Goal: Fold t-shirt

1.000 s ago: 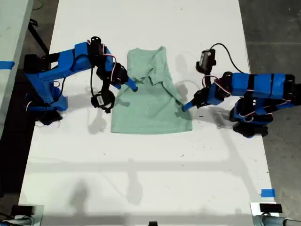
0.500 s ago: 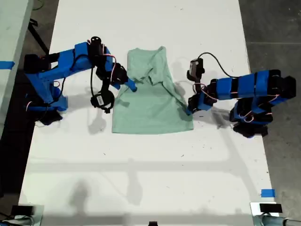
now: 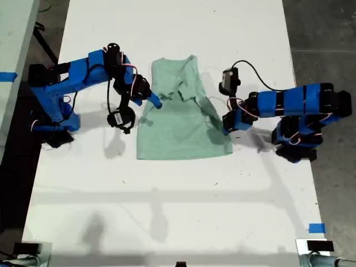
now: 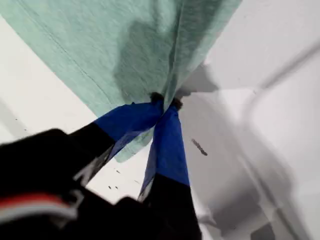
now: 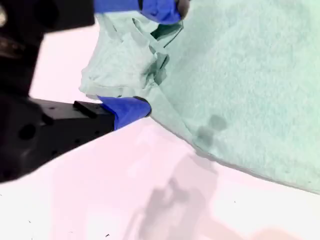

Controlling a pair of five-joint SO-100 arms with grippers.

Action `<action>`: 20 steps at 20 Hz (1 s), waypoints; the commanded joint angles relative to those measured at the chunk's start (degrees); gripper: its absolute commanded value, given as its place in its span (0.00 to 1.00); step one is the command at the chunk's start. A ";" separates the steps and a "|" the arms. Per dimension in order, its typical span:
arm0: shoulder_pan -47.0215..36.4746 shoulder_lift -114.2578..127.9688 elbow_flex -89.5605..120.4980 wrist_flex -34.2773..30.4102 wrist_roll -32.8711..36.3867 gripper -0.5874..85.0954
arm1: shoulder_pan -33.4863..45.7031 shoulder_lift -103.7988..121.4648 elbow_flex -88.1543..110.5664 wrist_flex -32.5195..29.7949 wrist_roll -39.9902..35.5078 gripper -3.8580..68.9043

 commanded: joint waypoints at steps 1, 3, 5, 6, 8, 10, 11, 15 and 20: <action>0.88 2.20 -1.32 0.53 -0.18 0.37 | -0.97 4.13 -8.88 6.86 -0.79 0.04; 0.70 2.11 -1.32 0.53 -0.09 0.37 | -1.23 3.69 -13.36 9.58 -0.97 0.04; 0.62 2.11 -1.32 0.53 0.00 0.38 | -1.67 1.93 -16.26 9.84 -0.09 0.04; 0.53 2.11 -1.32 0.62 0.00 0.38 | -2.02 0.09 -18.37 9.84 0.44 0.04; 0.44 2.02 -1.32 0.62 0.09 0.38 | -3.16 -5.27 -24.61 9.93 2.02 0.04; 0.35 2.02 -1.23 0.62 0.09 0.38 | -5.01 -13.36 -33.49 9.93 3.78 0.04; 0.26 1.93 -1.23 0.62 0.09 0.38 | -5.80 -18.11 -38.58 10.11 4.83 0.04; 0.09 1.67 -0.97 0.79 0.09 0.38 | -7.73 -34.37 -54.23 11.51 8.26 0.04; 0.09 1.32 -0.26 1.05 0.00 0.38 | -8.09 -43.42 -63.28 12.92 12.13 0.21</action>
